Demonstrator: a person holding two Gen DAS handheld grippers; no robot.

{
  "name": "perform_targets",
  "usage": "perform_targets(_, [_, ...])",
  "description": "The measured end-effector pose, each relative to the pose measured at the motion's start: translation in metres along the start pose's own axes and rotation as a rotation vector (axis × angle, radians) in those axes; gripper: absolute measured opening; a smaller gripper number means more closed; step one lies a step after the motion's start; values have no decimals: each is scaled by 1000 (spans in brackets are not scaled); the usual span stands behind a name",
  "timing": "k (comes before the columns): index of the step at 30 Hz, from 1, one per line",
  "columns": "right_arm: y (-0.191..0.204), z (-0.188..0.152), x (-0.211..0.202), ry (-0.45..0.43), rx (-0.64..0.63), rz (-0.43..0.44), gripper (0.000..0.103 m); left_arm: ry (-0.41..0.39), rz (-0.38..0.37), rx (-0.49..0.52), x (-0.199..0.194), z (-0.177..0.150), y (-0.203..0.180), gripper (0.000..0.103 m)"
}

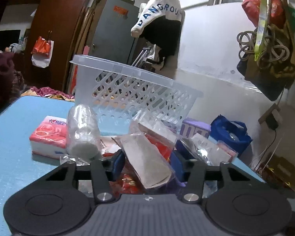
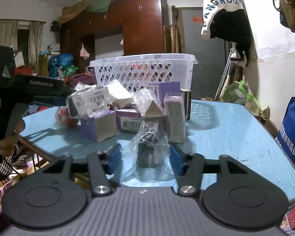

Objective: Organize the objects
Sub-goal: 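Grasp the white paper packet with the left gripper while the right grasps a clear bag, then carry both items over the white basket and open both grippers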

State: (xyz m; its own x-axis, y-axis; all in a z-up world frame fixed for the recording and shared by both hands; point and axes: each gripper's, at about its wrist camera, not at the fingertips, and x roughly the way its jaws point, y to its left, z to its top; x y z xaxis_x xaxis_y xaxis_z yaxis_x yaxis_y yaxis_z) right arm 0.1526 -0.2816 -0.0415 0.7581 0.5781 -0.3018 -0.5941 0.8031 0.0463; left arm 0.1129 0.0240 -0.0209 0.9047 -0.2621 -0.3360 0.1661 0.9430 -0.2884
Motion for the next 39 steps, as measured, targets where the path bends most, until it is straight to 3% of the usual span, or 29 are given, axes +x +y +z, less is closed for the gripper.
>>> perform_targets(3, [0, 0, -2, -3, -3, 1, 45, -24, 9, -6, -5, -2, 1, 49])
perform_targets(7, [1, 1, -2, -17, 4, 4, 42, -42, 9, -14, -8, 1, 5, 46])
perform_targets(20, [10, 8, -24, -47, -35, -4, 40, -119, -9, -7, -25, 3, 11, 43])
perform_targets(39, [2, 36, -42, -173, 3, 7, 40, -217, -42, -31, -40, 3, 28, 42])
